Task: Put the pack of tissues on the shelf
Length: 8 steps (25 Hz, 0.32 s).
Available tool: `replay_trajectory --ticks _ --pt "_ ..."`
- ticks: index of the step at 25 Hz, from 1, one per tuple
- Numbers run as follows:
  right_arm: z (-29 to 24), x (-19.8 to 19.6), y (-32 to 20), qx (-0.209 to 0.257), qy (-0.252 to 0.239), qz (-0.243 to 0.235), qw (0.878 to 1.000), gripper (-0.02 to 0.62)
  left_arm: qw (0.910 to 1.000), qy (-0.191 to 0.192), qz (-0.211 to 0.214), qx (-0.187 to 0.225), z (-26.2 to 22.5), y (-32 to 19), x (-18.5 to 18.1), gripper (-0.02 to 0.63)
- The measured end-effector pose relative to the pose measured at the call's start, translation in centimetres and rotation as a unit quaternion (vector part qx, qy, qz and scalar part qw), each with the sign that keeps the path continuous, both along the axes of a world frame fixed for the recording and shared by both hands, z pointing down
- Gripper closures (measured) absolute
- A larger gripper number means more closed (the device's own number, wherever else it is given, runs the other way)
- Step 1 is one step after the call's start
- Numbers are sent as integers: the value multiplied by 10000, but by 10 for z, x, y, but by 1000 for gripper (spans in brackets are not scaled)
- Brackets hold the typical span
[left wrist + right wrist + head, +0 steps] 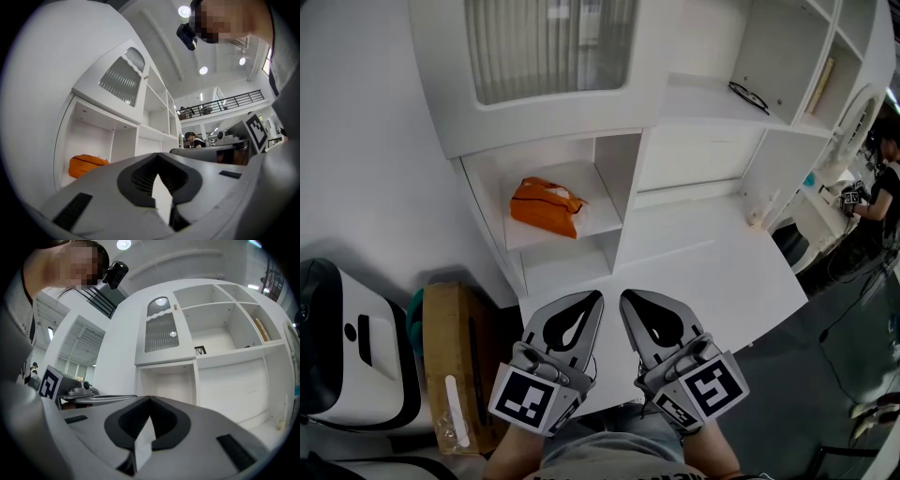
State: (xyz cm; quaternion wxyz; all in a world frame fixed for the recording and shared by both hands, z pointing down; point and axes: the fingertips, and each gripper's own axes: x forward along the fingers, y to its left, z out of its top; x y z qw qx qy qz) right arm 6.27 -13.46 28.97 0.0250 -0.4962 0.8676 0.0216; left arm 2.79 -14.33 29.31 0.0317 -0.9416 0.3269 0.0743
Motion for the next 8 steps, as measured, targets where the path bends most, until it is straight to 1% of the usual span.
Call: replay_trajectory --ticks 5,8 --pt "1 3 3 8 28 9 10000 604 9992 -199 77 -336 10 6 6 575" --pt "2 4 5 15 46 13 10000 604 9996 -145 57 -248 8 7 7 575"
